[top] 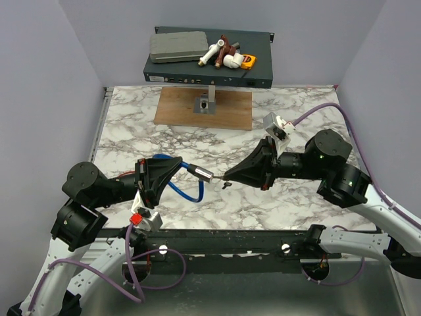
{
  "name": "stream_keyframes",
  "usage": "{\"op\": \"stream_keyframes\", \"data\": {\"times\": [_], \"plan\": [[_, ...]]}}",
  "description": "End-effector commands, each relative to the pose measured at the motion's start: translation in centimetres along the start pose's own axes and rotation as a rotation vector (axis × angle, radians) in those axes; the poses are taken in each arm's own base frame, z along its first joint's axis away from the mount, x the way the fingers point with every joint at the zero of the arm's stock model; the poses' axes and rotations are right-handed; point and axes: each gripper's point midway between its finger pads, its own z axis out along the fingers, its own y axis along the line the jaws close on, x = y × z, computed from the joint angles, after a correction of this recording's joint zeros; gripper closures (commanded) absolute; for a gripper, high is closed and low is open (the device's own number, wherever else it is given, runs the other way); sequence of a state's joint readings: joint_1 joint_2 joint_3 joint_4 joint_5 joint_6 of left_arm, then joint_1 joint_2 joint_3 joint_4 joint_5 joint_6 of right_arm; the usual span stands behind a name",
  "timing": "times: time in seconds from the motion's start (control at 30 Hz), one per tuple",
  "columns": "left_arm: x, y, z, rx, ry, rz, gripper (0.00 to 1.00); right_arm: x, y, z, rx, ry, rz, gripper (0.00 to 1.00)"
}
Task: Unlock with the key
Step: Unlock the lock.
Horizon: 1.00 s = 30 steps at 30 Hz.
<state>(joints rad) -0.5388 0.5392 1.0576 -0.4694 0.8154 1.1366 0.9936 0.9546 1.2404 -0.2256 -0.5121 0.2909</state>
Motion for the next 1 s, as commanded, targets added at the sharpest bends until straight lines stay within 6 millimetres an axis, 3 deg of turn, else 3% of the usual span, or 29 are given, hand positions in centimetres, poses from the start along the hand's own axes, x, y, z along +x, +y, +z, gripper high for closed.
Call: {"op": "stream_keyframes", "data": {"times": [0.0,0.5,0.97], "plan": [[-1.1,1.3,-0.3,-0.039,-0.028,0.063,1.0,-0.1,-1.2,0.2,0.064,-0.03,0.015,0.99],[-0.5,1.3,-0.5,-0.043,0.003,0.087,1.0,0.8,-3.2,1.0,0.141,-0.052,0.097,0.99],[3.0,0.7,-0.8,-0.038,0.16,0.091,1.0,0.8,-3.3,1.2,0.137,-0.086,0.109,0.99]]}}
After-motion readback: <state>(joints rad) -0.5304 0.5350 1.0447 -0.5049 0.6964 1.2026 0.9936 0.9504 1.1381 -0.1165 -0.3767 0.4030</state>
